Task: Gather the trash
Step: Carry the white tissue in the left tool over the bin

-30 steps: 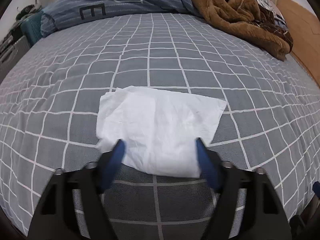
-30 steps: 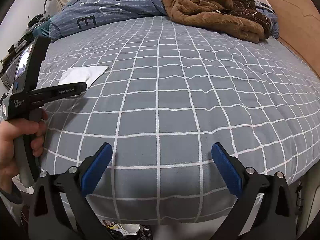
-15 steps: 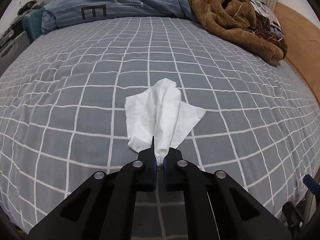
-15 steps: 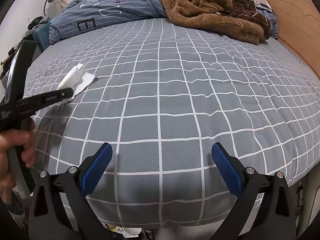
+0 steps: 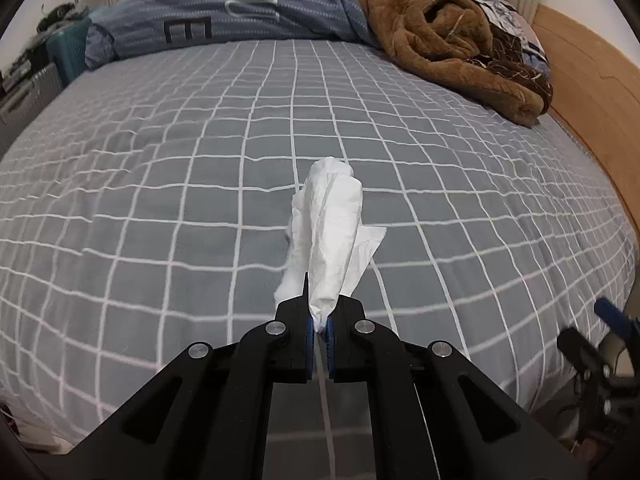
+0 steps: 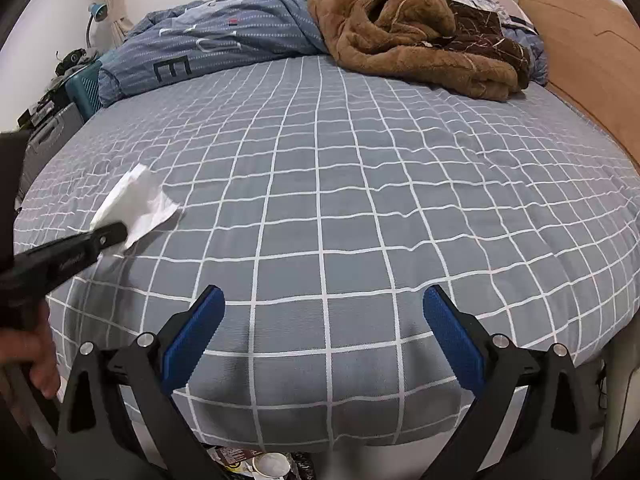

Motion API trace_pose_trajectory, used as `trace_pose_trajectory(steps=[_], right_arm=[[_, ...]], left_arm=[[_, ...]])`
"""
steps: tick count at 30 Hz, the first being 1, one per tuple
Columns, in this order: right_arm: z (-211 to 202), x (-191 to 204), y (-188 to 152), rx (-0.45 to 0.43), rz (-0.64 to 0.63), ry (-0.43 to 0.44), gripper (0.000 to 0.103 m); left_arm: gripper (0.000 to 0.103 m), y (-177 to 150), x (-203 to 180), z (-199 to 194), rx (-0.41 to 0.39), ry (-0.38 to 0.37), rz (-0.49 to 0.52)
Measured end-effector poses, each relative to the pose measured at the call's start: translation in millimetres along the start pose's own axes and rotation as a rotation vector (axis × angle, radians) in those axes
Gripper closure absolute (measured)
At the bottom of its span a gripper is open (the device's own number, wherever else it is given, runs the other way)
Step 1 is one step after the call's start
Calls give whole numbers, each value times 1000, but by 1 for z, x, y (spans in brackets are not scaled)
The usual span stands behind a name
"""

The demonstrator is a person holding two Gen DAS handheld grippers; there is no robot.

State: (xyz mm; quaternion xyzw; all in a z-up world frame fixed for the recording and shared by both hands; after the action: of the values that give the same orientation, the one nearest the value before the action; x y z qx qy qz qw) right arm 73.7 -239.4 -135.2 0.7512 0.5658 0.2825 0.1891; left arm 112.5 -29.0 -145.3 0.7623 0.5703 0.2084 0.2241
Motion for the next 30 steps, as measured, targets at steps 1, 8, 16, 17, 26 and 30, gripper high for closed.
trace_pose_trajectory(steps=[1,8,16,17,26,30], right_arm=[[-3,0,1,-4,3,1,8],[-26,5,2,-27,3,9,8],[-53,12,-9,-42,-5,20,8],[-56,13,-10,-44,-7,21,8],[-89,21,-29,-50,-14,34,8],[-104,23,-44,-47,-16,32,8]], left_arm=[[99,-1,0,-3,-2,0,2],[99,-14,-7,-40,-17,-8,22],[99,-34,-11,-78,-34,-23,20],[99,-36,-12,-82,-34,-22,20],[99,-69,-23,-113,-32,-39,7],[99,-80,-27,-129,-39,-39,14]])
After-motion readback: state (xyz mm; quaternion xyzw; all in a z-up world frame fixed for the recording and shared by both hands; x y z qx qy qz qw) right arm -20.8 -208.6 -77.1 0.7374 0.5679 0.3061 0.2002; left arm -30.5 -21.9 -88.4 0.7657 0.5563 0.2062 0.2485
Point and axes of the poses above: each gripper's, at about its wrist camera, not at the fingertips, and z roughly the way its jaws point, x to its left, y to its top, the point moved 8 cm from there along z, roughly the way its jaws point, and after that the axes turned 14 degrees about z, right-handed, at the moved point
